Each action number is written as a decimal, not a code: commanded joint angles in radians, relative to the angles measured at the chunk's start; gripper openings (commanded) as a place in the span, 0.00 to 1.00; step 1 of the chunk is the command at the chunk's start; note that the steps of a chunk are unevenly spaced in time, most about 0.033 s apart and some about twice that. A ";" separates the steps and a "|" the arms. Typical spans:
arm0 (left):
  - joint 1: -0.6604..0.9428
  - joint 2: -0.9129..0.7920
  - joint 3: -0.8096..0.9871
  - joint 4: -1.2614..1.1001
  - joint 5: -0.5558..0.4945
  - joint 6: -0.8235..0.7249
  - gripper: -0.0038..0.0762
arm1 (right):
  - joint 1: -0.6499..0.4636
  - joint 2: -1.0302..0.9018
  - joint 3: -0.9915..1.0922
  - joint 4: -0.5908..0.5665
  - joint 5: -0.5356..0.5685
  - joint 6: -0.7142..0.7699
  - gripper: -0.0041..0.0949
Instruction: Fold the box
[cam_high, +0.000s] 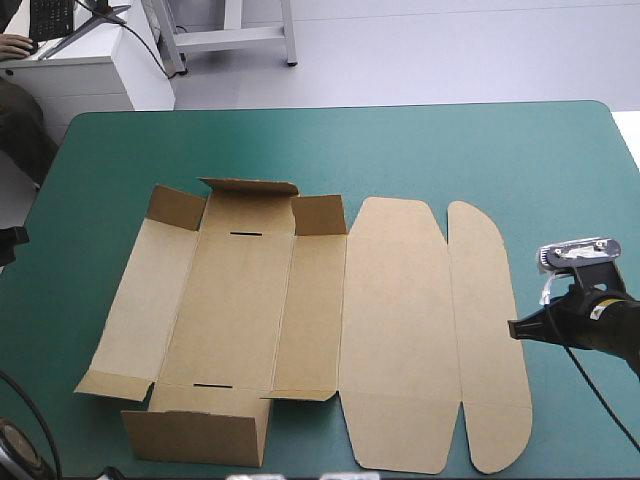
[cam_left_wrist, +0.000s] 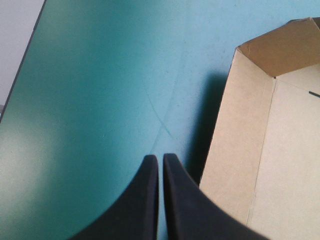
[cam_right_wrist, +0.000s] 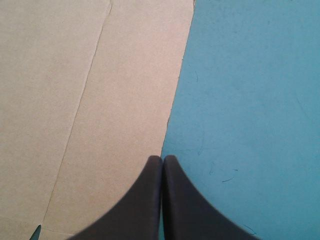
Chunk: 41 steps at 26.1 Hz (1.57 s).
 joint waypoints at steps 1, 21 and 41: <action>0.003 -0.016 -0.033 -0.046 0.036 0.006 0.15 | -0.008 -0.004 -0.024 0.003 -0.047 -0.006 0.02; 0.003 0.074 0.130 -0.109 0.031 0.093 0.69 | -0.008 -0.004 -0.024 0.000 -0.047 -0.007 0.02; -0.285 0.259 0.336 -0.106 0.046 0.290 0.69 | -0.008 -0.004 -0.024 0.000 -0.044 -0.012 0.02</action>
